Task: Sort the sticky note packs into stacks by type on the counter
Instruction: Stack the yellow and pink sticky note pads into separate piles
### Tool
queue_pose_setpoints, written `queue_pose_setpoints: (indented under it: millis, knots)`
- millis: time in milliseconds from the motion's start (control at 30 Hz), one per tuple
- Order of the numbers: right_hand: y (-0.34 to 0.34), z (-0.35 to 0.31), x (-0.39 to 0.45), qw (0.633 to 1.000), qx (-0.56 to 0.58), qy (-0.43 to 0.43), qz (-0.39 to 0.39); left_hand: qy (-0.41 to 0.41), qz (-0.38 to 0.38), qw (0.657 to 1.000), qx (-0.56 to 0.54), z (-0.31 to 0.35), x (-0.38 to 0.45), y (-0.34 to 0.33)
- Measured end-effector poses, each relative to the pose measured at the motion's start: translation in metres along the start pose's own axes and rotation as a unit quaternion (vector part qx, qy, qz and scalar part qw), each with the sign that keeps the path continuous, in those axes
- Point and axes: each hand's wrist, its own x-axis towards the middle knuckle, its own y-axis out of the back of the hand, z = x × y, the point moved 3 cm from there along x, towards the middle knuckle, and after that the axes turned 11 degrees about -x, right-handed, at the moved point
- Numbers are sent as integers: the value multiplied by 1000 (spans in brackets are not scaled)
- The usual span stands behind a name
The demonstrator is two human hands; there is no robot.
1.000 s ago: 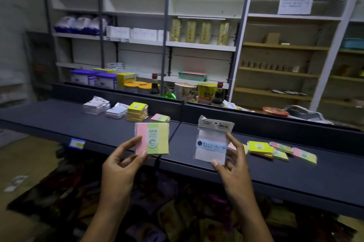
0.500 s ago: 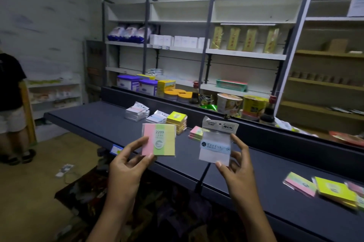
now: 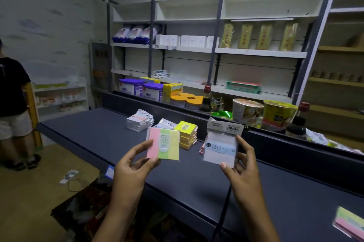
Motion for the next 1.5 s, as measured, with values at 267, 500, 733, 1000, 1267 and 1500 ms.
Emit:
queue_pose_setpoints:
  millis: [267,500,733,1000,1267,1500]
  knots:
    - [-3,10,31,997,-25,-21,76,27,-79,996,12,-47,76,-20]
    - [1,13,48,985,-62,-46,154,64,-184,980,27,-108,134,-67]
    - [4,12,53,972,-101,-69,201,102,-232,959,125,-179,164,-113]
    - [-1,11,51,963,-123,-79,228,23,-266,914,306,-202,170,-120]
    - [-10,13,49,962,-128,-83,226,-105,-295,809,497,-198,154,-116]
    - [0,10,37,964,-129,-91,213,-143,-310,793,505,-190,145,-115]
